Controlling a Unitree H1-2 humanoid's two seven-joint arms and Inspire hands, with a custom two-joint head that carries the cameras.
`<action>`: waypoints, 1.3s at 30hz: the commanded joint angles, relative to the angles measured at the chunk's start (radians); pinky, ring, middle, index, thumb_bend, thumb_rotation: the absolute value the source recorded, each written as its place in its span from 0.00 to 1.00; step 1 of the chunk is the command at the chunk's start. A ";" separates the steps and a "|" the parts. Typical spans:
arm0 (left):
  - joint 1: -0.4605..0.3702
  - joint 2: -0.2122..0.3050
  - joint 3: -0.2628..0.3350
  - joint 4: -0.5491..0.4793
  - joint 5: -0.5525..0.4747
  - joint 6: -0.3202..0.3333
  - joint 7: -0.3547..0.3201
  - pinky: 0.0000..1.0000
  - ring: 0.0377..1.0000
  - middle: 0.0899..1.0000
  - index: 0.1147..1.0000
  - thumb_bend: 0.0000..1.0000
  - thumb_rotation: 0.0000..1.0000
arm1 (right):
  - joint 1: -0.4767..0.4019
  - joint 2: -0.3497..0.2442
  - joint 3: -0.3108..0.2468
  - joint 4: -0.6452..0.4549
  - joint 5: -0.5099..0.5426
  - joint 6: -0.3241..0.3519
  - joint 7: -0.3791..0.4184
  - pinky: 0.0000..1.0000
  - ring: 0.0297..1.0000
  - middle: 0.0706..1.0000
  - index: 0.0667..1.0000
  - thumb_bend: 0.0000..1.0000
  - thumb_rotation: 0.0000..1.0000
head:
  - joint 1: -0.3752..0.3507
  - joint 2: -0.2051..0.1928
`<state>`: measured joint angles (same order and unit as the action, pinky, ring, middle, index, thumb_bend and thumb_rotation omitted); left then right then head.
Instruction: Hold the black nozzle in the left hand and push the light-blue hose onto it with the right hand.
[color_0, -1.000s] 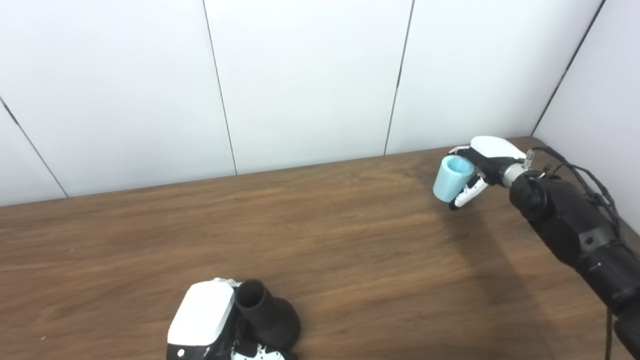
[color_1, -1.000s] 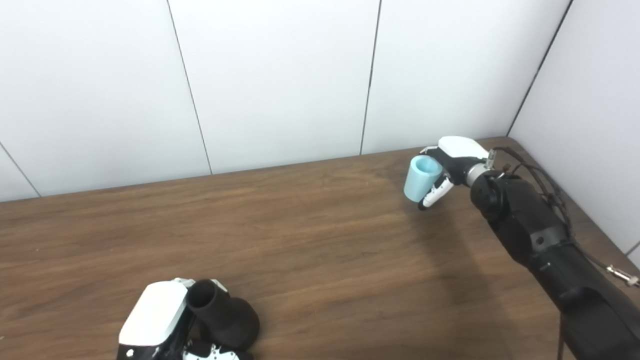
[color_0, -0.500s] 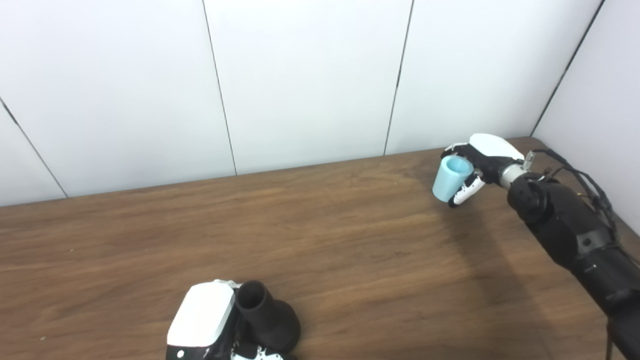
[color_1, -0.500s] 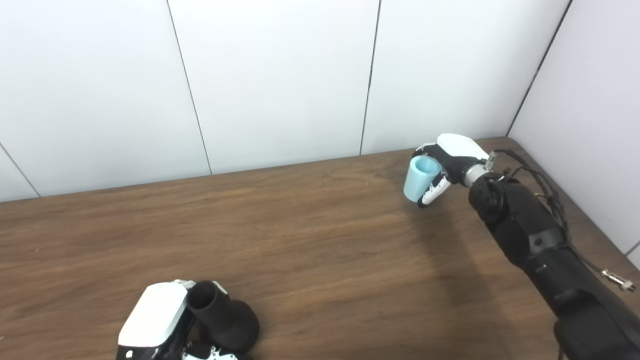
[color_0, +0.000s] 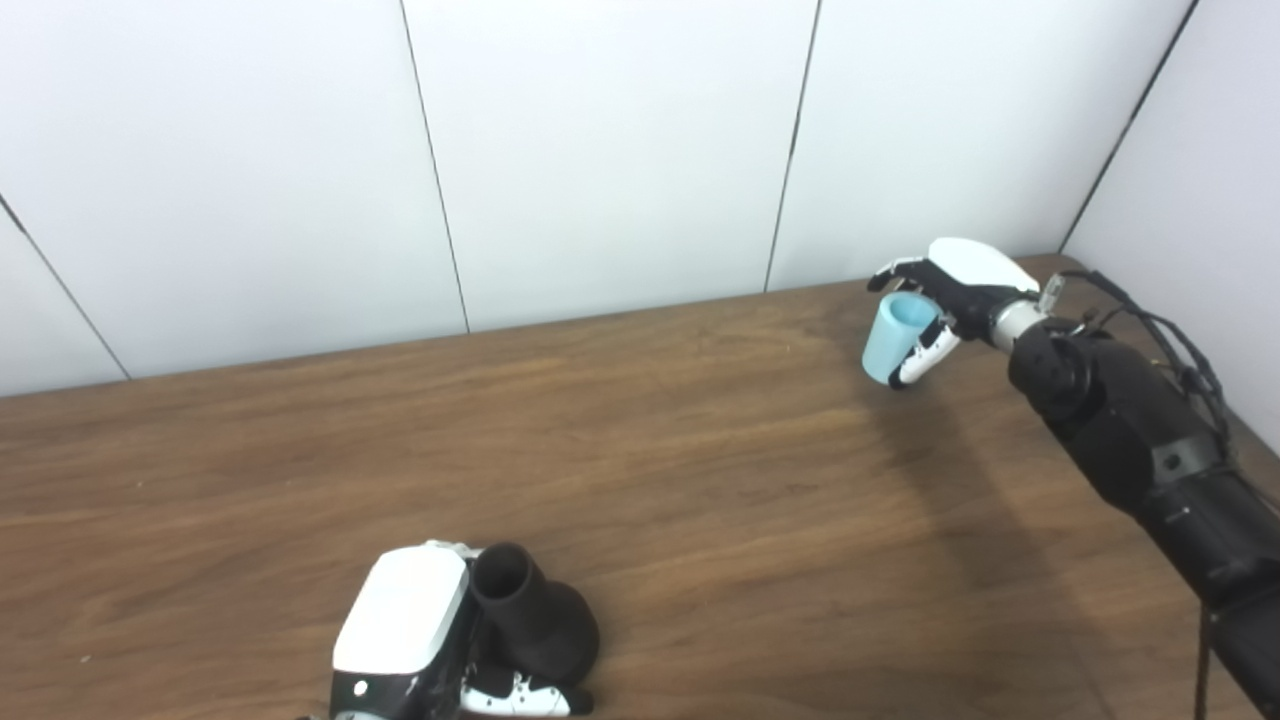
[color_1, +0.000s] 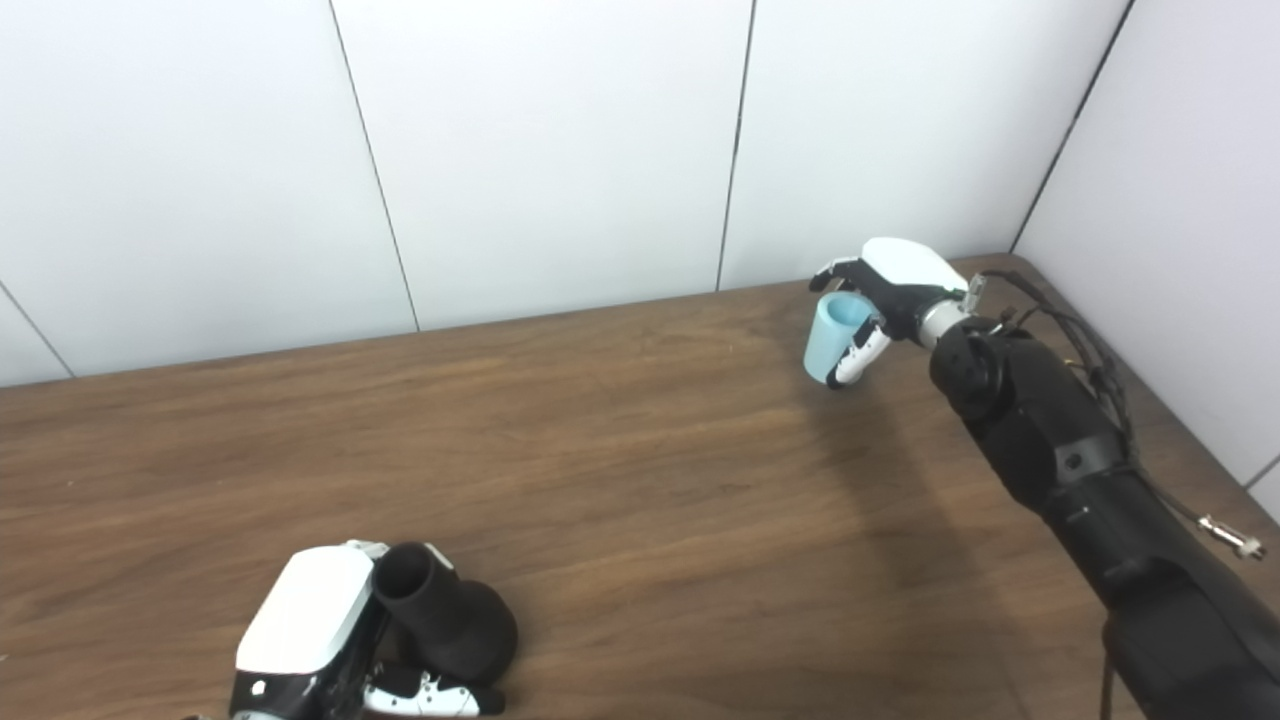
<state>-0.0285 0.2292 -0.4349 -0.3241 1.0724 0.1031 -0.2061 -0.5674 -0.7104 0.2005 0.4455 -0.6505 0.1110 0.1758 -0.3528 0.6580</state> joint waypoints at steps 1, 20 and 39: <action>0.021 0.010 -0.013 0.006 0.000 -0.003 -0.054 0.73 0.59 0.41 0.43 0.52 0.00 | -0.038 -0.045 -0.006 -0.021 -0.017 -0.031 -0.036 0.66 0.61 0.60 0.69 0.86 0.08 | -0.001 0.000; 0.020 0.009 -0.012 0.004 -0.002 -0.005 -0.054 0.74 0.59 0.42 0.43 0.53 0.00 | -0.017 -0.044 0.001 -0.095 -0.137 -0.062 -0.132 0.44 0.39 0.45 0.47 0.52 0.00 | 0.002 0.011; 0.030 -0.045 -0.039 -0.001 0.052 0.010 -0.061 0.73 0.58 0.41 0.43 0.52 0.00 | 0.102 -0.012 -0.054 -0.636 -0.212 -0.009 0.021 0.38 0.42 0.43 0.47 0.52 0.00 | 0.187 0.041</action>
<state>-0.0208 0.1947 -0.4445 -0.3312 1.1245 0.1139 -0.2117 -0.4465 -0.7016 0.1772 -0.1427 -0.8528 0.0811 0.1871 -0.1795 0.6964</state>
